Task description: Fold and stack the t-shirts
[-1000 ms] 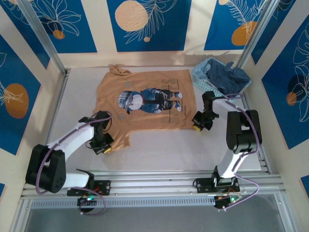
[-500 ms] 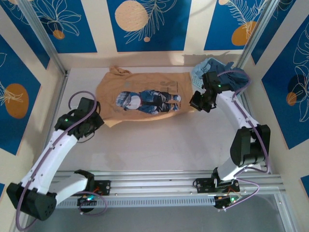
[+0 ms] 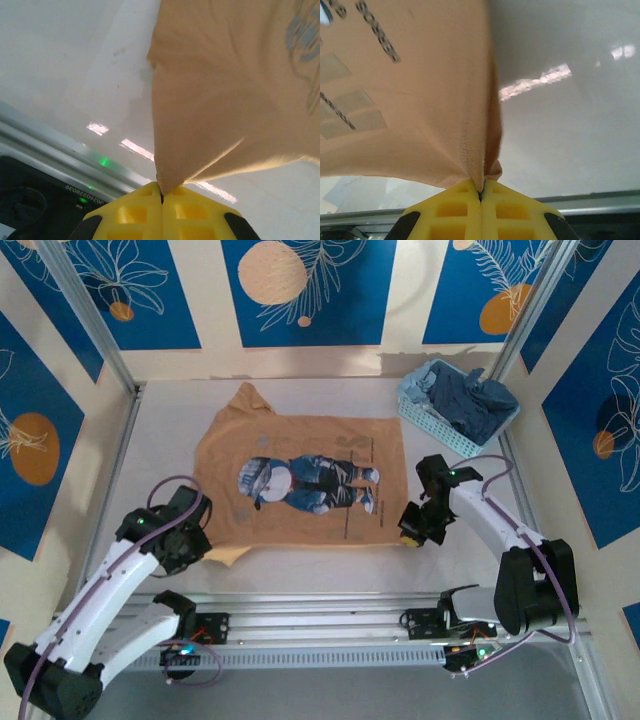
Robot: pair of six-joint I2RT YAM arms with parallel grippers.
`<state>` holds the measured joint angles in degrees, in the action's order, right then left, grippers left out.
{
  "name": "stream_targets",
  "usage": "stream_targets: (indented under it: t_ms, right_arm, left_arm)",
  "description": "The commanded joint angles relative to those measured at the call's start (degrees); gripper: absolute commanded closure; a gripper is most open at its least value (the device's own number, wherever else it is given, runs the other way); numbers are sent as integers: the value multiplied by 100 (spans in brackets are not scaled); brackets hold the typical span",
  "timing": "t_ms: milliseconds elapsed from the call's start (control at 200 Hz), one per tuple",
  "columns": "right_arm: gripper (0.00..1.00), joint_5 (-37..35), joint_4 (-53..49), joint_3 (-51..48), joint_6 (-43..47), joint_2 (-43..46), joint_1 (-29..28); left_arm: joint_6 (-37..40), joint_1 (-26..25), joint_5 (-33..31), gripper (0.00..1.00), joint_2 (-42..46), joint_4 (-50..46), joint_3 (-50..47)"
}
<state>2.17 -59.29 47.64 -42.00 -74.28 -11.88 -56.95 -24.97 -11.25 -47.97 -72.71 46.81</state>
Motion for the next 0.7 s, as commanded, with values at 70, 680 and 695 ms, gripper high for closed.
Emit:
stream_targets:
  t_ms: [70, 680, 695]
  right_arm:
    - [100, 160, -81, 3, -211, -63, 21]
    - [100, 354, 134, 1002, -331, -1220, 761]
    - [100, 355, 136, 1028, -326, -1247, 782]
  left_arm:
    - [-87, -78, 271, 100, -21, 58, -16]
    - [1400, 36, -445, 100, -3795, 913, 2813]
    - [1430, 44, -472, 100, -3852, 928, 2861]
